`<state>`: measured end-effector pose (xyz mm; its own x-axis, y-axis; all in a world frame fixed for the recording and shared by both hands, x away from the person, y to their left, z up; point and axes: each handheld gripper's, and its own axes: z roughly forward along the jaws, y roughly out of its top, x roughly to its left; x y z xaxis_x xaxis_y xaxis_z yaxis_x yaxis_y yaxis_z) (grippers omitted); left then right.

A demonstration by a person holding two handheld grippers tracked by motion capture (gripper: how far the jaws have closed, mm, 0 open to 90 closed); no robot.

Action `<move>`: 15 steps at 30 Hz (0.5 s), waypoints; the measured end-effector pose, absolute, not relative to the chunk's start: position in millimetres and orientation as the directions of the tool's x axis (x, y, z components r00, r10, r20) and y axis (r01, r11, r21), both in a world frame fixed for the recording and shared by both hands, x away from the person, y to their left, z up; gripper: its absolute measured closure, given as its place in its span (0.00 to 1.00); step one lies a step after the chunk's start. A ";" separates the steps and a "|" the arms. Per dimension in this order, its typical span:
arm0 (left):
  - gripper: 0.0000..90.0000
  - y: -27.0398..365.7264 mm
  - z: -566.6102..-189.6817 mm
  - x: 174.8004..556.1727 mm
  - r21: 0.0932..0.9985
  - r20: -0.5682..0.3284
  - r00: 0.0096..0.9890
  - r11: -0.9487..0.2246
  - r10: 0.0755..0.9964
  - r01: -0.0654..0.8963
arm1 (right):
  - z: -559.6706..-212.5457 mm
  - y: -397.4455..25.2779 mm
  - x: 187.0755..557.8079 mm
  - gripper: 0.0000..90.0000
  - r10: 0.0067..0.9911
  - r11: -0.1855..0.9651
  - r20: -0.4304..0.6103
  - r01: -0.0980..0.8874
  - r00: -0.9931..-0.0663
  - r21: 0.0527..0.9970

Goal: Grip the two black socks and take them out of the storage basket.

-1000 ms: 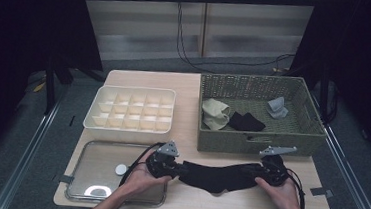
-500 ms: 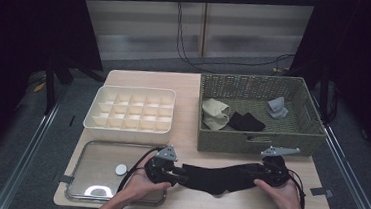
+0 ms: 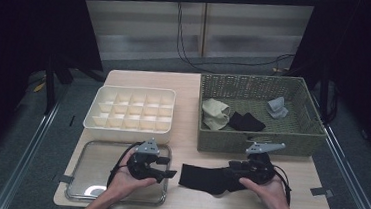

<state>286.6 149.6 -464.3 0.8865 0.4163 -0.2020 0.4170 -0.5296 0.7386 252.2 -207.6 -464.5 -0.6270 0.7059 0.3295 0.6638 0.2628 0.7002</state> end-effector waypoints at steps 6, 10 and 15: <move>0.42 166.1 -465.2 280.6 0.736 -0.206 0.870 -0.514 0.449 0.440 | -466.8 -180.5 261.3 0.61 0.675 0.302 0.335 0.660 -0.658 0.688; 0.38 174.2 -468.1 277.3 0.724 -0.210 0.860 -0.517 0.465 0.456 | -467.5 -163.4 262.6 0.60 0.653 0.324 0.342 0.658 -0.675 0.680; 0.37 182.5 -464.3 275.5 0.739 -0.203 0.853 -0.496 0.481 0.456 | -468.5 -147.3 264.0 0.60 0.631 0.351 0.346 0.653 -0.695 0.671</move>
